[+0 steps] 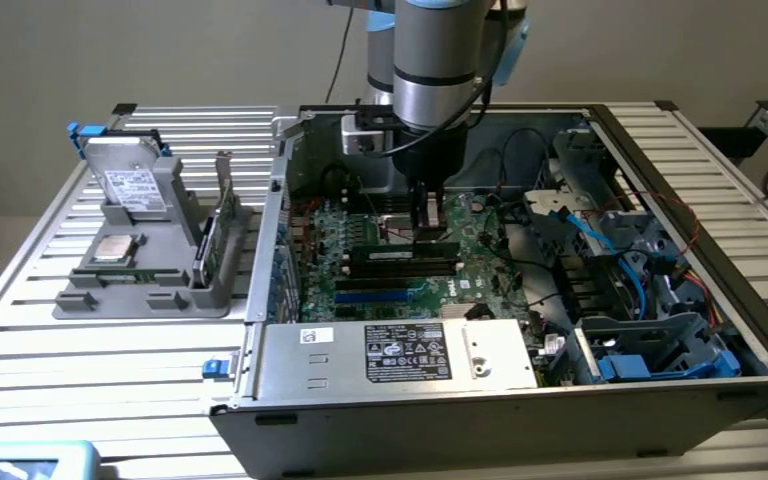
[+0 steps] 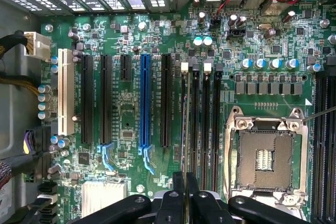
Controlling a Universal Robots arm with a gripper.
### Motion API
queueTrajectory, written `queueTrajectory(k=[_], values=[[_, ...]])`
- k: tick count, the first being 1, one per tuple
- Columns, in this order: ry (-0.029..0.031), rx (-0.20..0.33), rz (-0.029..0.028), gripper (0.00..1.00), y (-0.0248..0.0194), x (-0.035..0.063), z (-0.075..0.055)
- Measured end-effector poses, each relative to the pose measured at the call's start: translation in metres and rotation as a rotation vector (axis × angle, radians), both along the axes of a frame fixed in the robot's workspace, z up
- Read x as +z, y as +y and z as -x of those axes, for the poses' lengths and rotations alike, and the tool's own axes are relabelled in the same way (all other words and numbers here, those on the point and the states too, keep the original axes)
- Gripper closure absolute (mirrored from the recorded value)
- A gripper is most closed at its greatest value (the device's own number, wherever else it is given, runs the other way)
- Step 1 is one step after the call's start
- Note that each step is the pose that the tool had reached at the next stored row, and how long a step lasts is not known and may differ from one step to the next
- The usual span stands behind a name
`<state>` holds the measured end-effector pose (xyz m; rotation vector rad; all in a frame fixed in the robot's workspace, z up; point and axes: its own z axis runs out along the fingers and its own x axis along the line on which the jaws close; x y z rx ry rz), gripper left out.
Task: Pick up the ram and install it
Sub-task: 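Insert the ram into the slot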
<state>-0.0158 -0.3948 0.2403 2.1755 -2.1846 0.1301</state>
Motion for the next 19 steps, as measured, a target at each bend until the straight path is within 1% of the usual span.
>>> queueTrajectory(k=[11,19], values=[[0.0000,-0.001,0.0001,0.87,0.0000,-0.0057,0.0011],[0.0000,-0.001,-0.0001,0.87,-0.0006,-0.0074,0.0011]])
